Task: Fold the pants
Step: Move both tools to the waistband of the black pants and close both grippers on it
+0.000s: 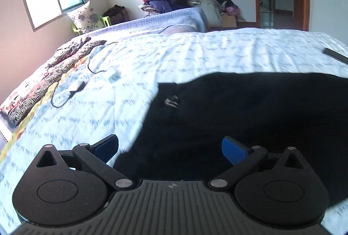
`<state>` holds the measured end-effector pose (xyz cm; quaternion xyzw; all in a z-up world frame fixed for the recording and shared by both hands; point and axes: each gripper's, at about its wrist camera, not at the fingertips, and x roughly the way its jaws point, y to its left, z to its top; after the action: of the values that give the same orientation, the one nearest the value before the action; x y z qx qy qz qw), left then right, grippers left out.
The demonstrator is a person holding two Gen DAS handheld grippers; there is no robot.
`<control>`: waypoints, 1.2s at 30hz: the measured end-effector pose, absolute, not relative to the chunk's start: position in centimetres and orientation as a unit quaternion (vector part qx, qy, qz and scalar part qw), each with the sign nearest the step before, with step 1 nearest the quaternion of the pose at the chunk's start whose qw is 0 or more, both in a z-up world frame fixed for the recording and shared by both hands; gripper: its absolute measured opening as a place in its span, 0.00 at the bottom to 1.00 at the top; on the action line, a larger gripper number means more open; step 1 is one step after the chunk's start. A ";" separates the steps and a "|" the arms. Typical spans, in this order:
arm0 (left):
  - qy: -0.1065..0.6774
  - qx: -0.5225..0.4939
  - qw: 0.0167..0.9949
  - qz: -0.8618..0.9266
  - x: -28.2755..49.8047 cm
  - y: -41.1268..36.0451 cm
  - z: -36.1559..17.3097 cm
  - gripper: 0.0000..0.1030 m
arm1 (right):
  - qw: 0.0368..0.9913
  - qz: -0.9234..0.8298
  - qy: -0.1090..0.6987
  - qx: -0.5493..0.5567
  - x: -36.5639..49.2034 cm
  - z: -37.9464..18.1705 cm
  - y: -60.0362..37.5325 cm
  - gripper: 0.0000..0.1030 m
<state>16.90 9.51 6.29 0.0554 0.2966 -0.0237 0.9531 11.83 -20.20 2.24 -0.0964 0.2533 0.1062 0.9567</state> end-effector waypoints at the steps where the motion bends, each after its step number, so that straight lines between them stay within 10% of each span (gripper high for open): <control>1: 0.297 0.054 0.953 -0.030 18.5 10.1 6.6 0.99 | 0.953 0.120 0.260 -0.099 13.6 2.1 -20.2 1.00; 29: 0.436 0.071 0.822 -0.358 44.2 15.1 -5.1 0.89 | 0.823 0.356 0.402 -0.184 39.3 -4.7 -21.0 0.93; 32: 0.430 0.094 0.821 -0.364 43.6 14.5 -4.7 0.77 | 0.802 0.369 0.427 -0.193 40.6 -5.5 -20.1 0.90; 36: 0.437 0.098 0.829 -0.336 43.6 14.8 -4.4 0.36 | 0.784 0.398 0.434 -0.198 41.5 -5.7 -18.1 0.71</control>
<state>43.59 14.84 -4.40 0.0985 0.4366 -0.3359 0.8288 41.46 -18.06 -5.72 -0.1981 0.4344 0.3976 0.7836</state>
